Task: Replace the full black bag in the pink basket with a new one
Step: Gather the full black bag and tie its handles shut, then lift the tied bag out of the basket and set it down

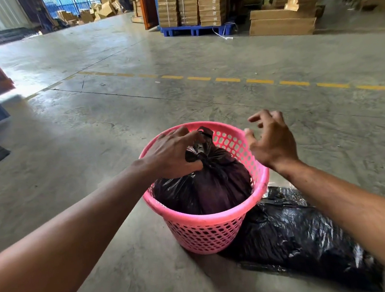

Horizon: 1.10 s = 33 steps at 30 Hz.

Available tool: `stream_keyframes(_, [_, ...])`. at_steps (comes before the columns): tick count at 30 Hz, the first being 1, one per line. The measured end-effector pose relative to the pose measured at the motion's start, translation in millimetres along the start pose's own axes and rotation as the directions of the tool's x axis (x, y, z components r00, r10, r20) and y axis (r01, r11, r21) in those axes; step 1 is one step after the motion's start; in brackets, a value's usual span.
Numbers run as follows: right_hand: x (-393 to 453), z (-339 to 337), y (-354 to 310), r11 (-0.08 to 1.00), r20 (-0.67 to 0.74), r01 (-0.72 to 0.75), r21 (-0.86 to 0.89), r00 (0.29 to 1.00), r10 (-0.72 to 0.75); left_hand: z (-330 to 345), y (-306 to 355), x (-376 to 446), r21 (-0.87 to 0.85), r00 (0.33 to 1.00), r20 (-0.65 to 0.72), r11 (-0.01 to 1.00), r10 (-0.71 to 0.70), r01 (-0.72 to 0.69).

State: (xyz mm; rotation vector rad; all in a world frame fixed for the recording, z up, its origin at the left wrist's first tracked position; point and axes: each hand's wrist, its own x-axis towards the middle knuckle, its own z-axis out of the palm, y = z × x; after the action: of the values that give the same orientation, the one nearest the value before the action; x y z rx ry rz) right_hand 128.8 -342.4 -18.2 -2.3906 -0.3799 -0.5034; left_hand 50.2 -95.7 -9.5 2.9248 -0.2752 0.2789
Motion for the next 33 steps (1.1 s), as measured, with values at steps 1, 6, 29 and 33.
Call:
stream_keyframes(1, [-1.7, -2.7, 5.9, 0.992, 0.021, -0.110, -0.066, 0.994, 0.111, 3.1, 2.6, 0.3, 0.049, 0.998, 0.063, 0.999, -0.003, 0.000])
stream_keyframes(6, [-23.0, 9.7, 25.1, 0.932, 0.341, -0.342, -0.121, 0.867, 0.362, 24.0, 12.2, 6.5, -0.054, 0.997, 0.076, 0.998, -0.030, 0.034])
stream_keyframes(29, [-33.2, 12.5, 29.4, 0.938, 0.291, -0.346, -0.033, 0.894, 0.340, -241.4, -5.4, 31.8, -0.072, 0.652, -0.680, 0.916, -0.335, 0.395])
stream_keyframes(33, [-33.8, 12.0, 23.9, 0.928, 0.296, -0.370, -0.040, 0.883, 0.365, -283.5, -39.8, 13.6, 0.004, 0.577, -0.738, 0.852, -0.350, 0.523])
